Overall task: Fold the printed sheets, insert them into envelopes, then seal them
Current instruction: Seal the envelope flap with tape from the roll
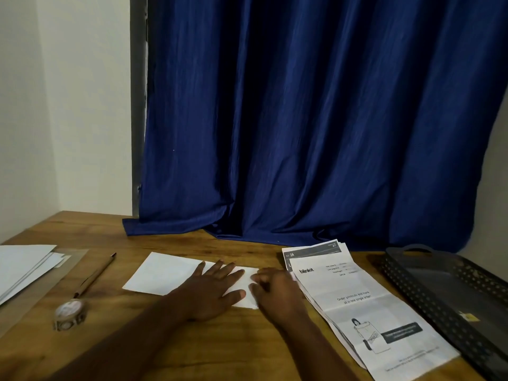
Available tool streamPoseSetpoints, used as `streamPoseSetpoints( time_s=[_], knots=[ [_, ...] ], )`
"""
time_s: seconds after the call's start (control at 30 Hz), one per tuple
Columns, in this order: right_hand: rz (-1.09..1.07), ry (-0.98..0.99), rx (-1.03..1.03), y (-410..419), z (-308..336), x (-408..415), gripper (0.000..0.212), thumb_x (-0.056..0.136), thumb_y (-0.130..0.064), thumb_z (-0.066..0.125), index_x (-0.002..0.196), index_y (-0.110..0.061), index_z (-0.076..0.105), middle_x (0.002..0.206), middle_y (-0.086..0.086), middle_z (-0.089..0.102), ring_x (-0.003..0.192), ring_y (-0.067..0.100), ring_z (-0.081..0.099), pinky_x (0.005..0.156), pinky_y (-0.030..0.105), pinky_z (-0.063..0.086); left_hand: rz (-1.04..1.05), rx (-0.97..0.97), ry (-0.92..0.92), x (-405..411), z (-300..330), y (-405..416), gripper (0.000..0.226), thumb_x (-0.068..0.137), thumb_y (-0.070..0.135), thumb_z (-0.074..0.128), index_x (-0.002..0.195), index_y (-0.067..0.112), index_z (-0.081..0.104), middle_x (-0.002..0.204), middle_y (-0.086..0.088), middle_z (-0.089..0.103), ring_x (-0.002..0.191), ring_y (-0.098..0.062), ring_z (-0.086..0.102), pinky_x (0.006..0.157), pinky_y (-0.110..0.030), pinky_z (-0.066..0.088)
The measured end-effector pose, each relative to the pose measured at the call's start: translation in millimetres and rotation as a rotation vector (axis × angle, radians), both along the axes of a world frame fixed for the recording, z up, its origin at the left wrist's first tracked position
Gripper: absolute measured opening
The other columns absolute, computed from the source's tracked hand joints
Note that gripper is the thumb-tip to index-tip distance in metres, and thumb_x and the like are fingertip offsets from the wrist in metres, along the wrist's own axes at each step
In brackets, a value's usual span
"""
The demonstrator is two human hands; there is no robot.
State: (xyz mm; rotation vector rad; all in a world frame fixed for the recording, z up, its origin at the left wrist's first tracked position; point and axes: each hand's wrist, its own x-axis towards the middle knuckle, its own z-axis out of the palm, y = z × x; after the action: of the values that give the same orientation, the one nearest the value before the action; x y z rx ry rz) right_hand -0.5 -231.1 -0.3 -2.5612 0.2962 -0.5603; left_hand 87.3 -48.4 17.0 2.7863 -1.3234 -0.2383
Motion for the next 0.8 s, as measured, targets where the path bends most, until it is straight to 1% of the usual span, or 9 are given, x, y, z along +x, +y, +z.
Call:
streamPoseSetpoints(
  time_s=[0.07,0.13,0.23,0.37,0.5,0.57,0.7,0.73,0.8],
  knots=[
    [0.072,0.059,-0.123,8.6,-4.1,1.1,0.042,0.100,-0.045,0.049,0.136,-0.028,0.061,0.146,-0.010,0.055,0.135,0.011,0.048,0.115,0.038,0.037,-0.001,-0.008,-0.009,1.1,-2.6,0.3,0.067,0.102,0.067,0.015,0.160,0.040,-0.004,0.169,0.008,-0.013,0.155,-0.015,-0.016,0.125,-0.049,-0.009],
    [0.125,0.162,-0.264,15.3,-6.3,1.9,0.051,0.105,-0.045,0.034,0.150,-0.024,0.044,0.159,-0.002,0.040,0.149,0.018,0.029,0.120,0.044,0.023,0.000,-0.022,-0.018,3.1,-4.9,0.6,0.066,0.103,0.065,0.015,0.161,0.039,-0.004,0.169,0.009,-0.012,0.155,-0.014,-0.015,0.125,-0.048,-0.010],
    [0.171,0.282,-0.342,17.7,-6.6,1.6,0.061,0.105,-0.047,0.019,0.159,-0.020,0.022,0.168,0.002,0.018,0.156,0.021,0.010,0.123,0.046,0.011,0.010,-0.050,0.001,7.1,-8.2,1.5,0.061,0.107,0.057,0.017,0.161,0.038,-0.002,0.169,0.009,-0.010,0.155,-0.012,-0.015,0.125,-0.046,-0.011],
    [0.179,0.321,-0.344,18.9,-5.8,-1.6,0.069,0.102,-0.055,0.017,0.161,-0.020,0.014,0.169,0.003,0.011,0.156,0.021,0.005,0.124,0.046,0.007,0.055,-0.147,0.042,7.6,-10.4,3.1,0.059,0.108,0.052,0.023,0.162,0.036,0.005,0.170,0.009,-0.003,0.156,-0.010,-0.008,0.126,-0.042,-0.007],
    [0.193,0.341,-0.355,22.5,-2.1,-8.0,0.068,0.104,-0.055,0.020,0.161,-0.018,0.015,0.169,0.004,0.011,0.156,0.022,0.006,0.125,0.048,0.007,0.108,-0.307,0.005,-13.1,-5.6,14.9,0.059,0.106,0.052,0.037,0.160,0.032,0.025,0.170,0.003,0.014,0.155,-0.013,0.010,0.126,-0.033,0.007],
    [0.219,0.341,-0.370,24.0,-0.9,-17.9,0.067,0.105,-0.055,0.020,0.161,-0.019,0.014,0.170,0.002,0.011,0.156,0.021,0.006,0.125,0.047,0.006,0.138,-0.343,0.040,-31.8,-1.8,23.4,0.061,0.104,0.055,0.041,0.158,0.029,0.032,0.169,0.001,0.018,0.155,-0.015,0.012,0.126,-0.033,0.011],
    [0.322,0.363,-0.369,17.9,-3.8,-65.4,0.067,0.105,-0.057,0.021,0.162,-0.024,0.010,0.170,-0.002,0.006,0.156,0.014,0.001,0.125,0.043,0.004,0.086,-0.276,0.190,-82.0,5.8,54.4,0.072,0.095,0.068,0.048,0.157,0.037,0.030,0.168,0.009,0.019,0.153,-0.010,0.015,0.124,-0.033,0.017],
    [0.353,0.363,-0.373,14.4,-4.9,-81.0,0.067,0.104,-0.058,0.021,0.162,-0.026,0.008,0.170,-0.004,0.004,0.155,0.012,0.000,0.125,0.042,0.003,0.073,-0.264,0.201,-96.3,6.4,66.7,0.076,0.091,0.073,0.050,0.157,0.041,0.027,0.167,0.014,0.018,0.151,-0.006,0.016,0.122,-0.030,0.018],
    [0.403,0.355,-0.376,8.2,-4.5,-113.1,0.068,0.103,-0.062,0.017,0.161,-0.030,0.004,0.169,-0.009,-0.001,0.154,0.006,-0.005,0.124,0.036,-0.001,0.036,-0.207,0.143,-123.5,5.8,93.5,0.087,0.083,0.084,0.048,0.157,0.047,0.019,0.166,0.023,0.011,0.150,0.001,0.009,0.121,-0.028,0.011]
  ],
)
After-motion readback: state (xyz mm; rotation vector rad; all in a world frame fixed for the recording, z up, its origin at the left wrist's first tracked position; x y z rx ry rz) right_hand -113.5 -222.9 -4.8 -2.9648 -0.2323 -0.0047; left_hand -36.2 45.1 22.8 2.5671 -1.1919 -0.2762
